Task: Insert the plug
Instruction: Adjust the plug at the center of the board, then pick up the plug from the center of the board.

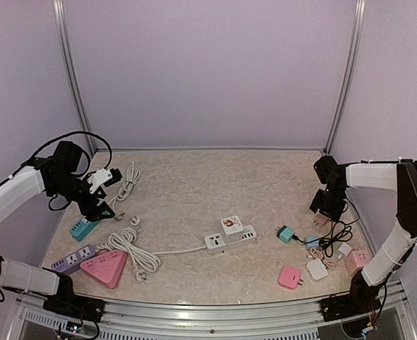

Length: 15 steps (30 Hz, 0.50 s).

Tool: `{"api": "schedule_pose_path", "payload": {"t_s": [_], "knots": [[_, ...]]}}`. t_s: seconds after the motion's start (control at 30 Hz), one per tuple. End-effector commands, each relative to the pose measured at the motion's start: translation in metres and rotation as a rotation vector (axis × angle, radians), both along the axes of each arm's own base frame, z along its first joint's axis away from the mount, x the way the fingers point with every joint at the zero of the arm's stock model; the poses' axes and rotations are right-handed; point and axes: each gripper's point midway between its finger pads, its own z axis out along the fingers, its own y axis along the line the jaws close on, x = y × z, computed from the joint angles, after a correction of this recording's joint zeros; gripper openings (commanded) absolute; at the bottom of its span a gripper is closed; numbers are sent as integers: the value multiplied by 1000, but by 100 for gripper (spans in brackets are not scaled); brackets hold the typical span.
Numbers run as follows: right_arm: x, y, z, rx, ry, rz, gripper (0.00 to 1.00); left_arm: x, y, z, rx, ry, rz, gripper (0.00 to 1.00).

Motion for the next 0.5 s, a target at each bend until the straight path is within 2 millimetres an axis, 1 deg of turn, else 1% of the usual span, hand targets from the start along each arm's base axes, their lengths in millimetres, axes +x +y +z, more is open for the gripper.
{"api": "schedule_pose_path", "payload": {"t_s": [0.0, 0.13, 0.17, 0.23, 0.27, 0.3, 0.37, 0.43, 0.47], "knots": [[-13, -7, -19, -17, 66, -17, 64, -2, 5, -1, 5, -3, 19, 84], [-12, -1, -35, 15, 85, -18, 63, -2, 5, -1, 6, -3, 20, 84], [-10, -1, -37, 17, 86, -19, 62, -2, 5, -1, 7, -3, 20, 84], [-8, -1, -39, 15, 84, -21, 55, -3, 6, 0, 7, -4, 22, 84], [-7, -1, -39, 14, 82, -18, 49, -3, 5, 0, 5, -4, 21, 84], [-5, 0, -38, 15, 78, -13, 45, -3, 5, 0, 5, -4, 21, 84], [-2, 1, -35, 20, 69, 2, 30, -4, 5, 0, 3, -2, 20, 84], [4, 4, -25, 21, 42, 33, 15, -5, 5, 2, -1, 0, 16, 84], [9, 6, -15, 14, 18, 56, 9, -5, 4, 5, -8, 1, 13, 84]]}}
